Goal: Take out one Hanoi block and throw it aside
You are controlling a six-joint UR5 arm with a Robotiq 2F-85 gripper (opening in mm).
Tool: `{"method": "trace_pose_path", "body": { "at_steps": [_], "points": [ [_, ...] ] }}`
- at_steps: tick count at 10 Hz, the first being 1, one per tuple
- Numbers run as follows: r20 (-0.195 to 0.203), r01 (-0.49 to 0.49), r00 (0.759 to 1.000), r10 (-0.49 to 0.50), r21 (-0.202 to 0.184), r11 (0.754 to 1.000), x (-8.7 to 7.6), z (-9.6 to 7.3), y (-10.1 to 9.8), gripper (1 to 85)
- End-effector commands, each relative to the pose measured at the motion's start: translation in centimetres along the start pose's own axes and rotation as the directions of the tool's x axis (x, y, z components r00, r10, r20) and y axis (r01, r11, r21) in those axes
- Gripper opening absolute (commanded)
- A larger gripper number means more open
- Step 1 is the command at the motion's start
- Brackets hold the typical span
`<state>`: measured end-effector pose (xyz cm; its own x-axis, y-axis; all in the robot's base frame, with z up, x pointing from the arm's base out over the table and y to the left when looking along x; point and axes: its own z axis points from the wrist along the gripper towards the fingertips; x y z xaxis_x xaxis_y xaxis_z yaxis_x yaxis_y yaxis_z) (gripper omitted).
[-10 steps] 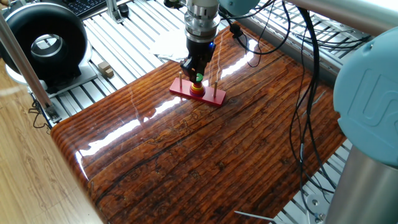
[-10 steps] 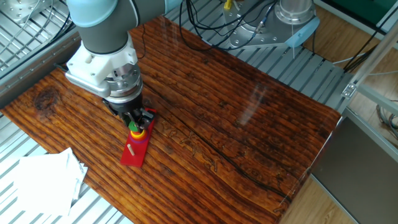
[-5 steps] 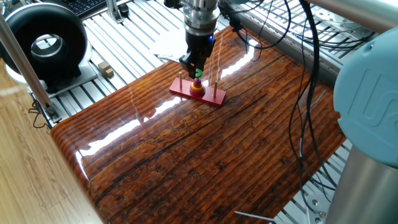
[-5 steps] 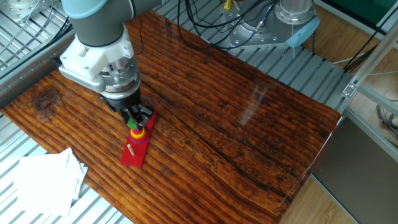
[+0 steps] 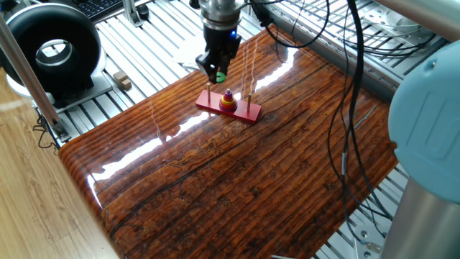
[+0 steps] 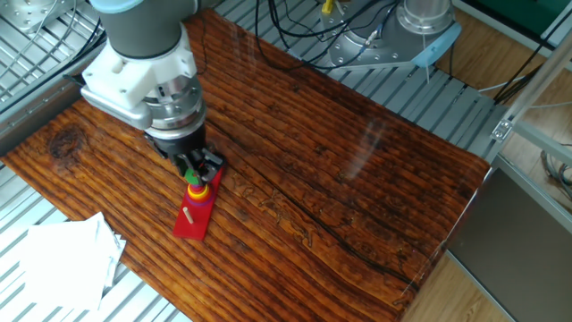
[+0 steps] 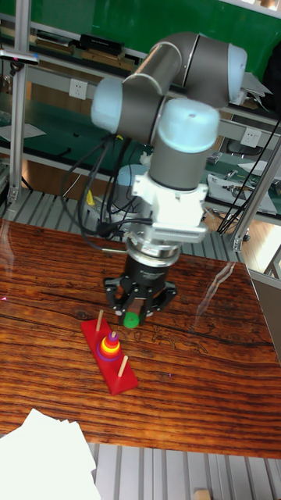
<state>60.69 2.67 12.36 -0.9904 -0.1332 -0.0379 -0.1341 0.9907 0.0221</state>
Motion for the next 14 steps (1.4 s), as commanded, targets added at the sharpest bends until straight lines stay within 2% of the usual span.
{"method": "trace_pose_path", "body": {
  "at_steps": [1, 3, 5, 7, 9, 11, 14],
  "points": [
    [0.013, -0.048, 0.999, 0.048, -0.008, 0.999, -0.5, -0.2, 2.8, 26.0],
    [0.006, -0.077, 0.997, 0.077, -0.006, 0.997, 0.2, 1.1, 4.1, 25.7],
    [0.023, -0.103, 0.994, 0.103, -0.010, 0.995, 0.1, 3.2, 5.2, 25.0],
    [0.002, -0.146, 0.989, 0.146, -0.028, 0.989, 1.3, 4.6, 6.4, 23.7],
    [0.006, -0.151, 0.988, 0.152, -0.045, 0.988, 1.6, 5.9, 6.6, 23.7],
    [0.015, -0.147, 0.989, 0.148, -0.023, 0.989, 1.7, 7.5, 6.1, 24.0],
    [0.011, -0.143, 0.990, 0.143, -0.023, 0.989, 2.2, 7.9, 6.3, 25.3]
  ]
}}
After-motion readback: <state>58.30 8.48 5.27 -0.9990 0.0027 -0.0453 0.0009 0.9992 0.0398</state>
